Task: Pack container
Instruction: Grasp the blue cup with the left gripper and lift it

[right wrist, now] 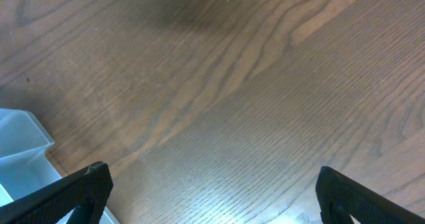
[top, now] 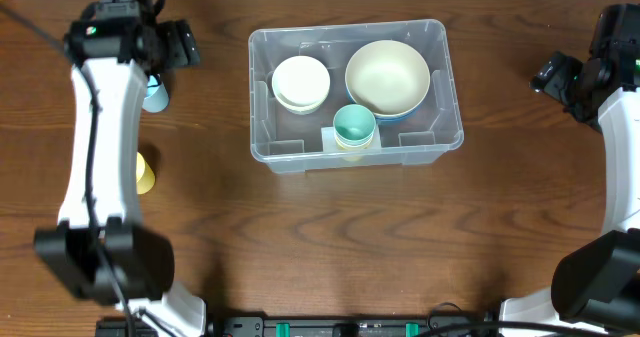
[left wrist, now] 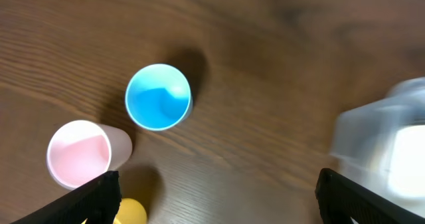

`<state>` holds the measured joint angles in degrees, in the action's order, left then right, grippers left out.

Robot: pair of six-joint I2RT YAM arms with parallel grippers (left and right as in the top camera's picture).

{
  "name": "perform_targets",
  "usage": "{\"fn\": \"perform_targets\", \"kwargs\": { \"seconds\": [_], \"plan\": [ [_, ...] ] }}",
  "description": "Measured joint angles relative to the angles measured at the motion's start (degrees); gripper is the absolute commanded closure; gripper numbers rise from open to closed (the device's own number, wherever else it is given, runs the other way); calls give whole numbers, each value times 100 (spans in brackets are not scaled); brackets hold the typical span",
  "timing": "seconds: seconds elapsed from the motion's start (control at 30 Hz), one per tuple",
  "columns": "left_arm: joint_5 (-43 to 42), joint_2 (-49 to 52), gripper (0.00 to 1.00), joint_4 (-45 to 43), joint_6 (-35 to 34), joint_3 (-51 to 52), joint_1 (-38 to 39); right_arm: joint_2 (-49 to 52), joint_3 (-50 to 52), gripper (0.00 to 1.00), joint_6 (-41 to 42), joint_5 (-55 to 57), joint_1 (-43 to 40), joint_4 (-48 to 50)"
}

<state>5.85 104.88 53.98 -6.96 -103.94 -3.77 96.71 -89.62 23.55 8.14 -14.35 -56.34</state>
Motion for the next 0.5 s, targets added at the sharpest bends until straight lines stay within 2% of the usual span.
{"fn": "perform_targets", "kwargs": {
  "seconds": [0.2,0.5],
  "plan": [
    [-33,822,6,-142,407,4,-181,0,0,1,0,0,0,0],
    [-52,1473,9,-348,560,4,-487,0,0,1,0,2,2,2]
  ]
}}
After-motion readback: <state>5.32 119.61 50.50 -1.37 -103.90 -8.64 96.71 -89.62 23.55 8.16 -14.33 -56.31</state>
